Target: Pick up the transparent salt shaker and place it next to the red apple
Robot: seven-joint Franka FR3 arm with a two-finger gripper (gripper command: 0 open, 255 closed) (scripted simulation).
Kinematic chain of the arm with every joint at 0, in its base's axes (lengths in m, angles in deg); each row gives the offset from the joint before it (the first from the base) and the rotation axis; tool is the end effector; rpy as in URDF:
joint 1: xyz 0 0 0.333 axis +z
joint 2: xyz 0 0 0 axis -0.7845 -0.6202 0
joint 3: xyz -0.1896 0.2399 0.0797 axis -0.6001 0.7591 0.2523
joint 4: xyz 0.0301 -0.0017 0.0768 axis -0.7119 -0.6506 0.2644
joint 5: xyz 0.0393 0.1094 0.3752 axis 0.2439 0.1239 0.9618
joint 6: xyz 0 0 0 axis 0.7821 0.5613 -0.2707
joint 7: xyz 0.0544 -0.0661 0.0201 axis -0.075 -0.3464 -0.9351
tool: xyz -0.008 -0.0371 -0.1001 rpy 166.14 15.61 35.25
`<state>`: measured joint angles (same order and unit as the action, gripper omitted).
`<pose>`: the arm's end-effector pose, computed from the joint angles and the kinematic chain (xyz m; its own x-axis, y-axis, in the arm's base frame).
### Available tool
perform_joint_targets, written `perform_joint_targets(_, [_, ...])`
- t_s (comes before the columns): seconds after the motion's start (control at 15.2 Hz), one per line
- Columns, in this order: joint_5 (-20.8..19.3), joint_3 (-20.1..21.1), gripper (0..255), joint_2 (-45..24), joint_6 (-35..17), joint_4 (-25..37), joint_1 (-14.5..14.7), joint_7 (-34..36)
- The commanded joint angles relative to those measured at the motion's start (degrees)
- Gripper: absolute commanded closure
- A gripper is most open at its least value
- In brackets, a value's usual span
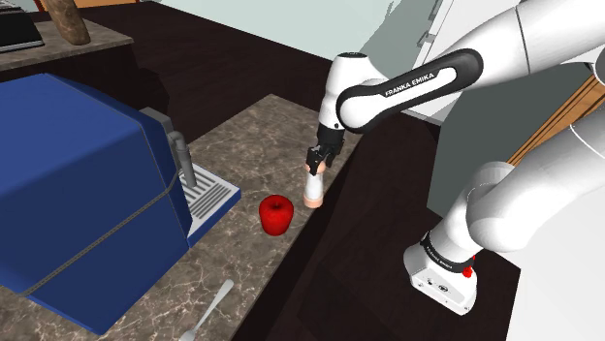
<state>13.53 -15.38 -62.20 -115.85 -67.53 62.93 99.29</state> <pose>0.4200 0.0897 0.3467 0.9981 -0.0460 -0.0420 -0.0493 -0.9955 -0.0809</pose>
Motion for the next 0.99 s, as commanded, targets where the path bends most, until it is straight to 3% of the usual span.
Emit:
perform_joint_targets(0.0, [0.0, 0.0, 255, 0.0, 0.0, 0.0, 0.0, 0.0])
perform_joint_targets(0.07, [0.0, 0.0, 0, 0.0, 0.0, 0.0, 0.0, 0.0])
perform_joint_targets(0.4, [0.0, 0.0, 0, 0.0, 0.0, 0.0, 0.0, 0.0])
perform_joint_targets(0.66, [-0.9, -0.4, 0, 4.3, 8.2, 3.9, -0.5, 0.4])
perform_joint_targets(0.92, [-0.9, -0.4, 0, 4.3, 8.2, 3.9, -0.5, 0.4])
